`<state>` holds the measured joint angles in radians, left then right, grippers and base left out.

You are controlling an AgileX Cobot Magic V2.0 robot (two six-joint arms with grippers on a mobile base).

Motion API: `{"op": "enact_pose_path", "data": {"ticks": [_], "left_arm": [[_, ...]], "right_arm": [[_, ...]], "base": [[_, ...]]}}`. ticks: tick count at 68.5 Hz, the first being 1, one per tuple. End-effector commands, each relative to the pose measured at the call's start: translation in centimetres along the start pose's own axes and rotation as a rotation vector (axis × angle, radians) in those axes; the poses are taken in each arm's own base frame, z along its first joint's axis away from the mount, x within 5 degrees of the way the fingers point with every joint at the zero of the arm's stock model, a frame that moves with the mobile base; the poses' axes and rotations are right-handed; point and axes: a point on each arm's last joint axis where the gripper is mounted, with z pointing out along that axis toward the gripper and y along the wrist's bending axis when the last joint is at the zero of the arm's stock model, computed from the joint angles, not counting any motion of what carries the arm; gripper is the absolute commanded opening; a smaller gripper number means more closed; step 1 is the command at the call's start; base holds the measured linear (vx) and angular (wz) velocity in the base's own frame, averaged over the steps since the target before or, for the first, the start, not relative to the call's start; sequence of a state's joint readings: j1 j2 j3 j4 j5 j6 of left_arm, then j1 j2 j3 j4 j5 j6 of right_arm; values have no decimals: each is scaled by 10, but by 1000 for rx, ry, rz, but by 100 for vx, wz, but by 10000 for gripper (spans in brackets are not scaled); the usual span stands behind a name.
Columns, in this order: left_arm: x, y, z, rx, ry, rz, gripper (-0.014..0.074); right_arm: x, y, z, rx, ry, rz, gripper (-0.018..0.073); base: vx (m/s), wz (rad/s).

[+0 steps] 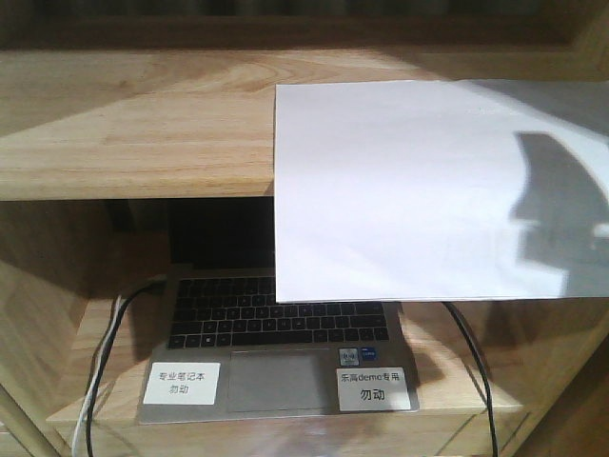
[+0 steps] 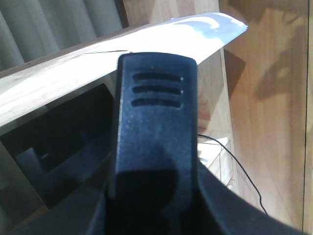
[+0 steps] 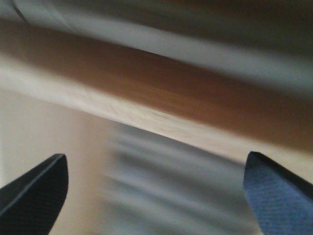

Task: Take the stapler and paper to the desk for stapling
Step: 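Grasp the edge of the white paper sheet with the right gripper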

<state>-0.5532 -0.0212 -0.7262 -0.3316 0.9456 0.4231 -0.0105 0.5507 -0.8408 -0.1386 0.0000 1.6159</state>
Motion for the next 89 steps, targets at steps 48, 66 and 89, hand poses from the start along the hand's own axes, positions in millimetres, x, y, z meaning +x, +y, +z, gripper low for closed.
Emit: {"op": "enact_pose_path", "data": {"ticks": [48, 66, 89], "left_arm": [[-17, 4, -1, -24, -116, -22, -6], [-17, 4, -1, -24, -116, -22, -6], [-17, 4, -1, -24, -116, -22, -6]], "right_arm": [[9, -65, -100, -86, 131, 10, 622], [11, -76, -108, -17, 333, 11, 611], [32, -117, -110, 64, 579, 147, 596]], "base": [[0, 0], [0, 0], [0, 0]]}}
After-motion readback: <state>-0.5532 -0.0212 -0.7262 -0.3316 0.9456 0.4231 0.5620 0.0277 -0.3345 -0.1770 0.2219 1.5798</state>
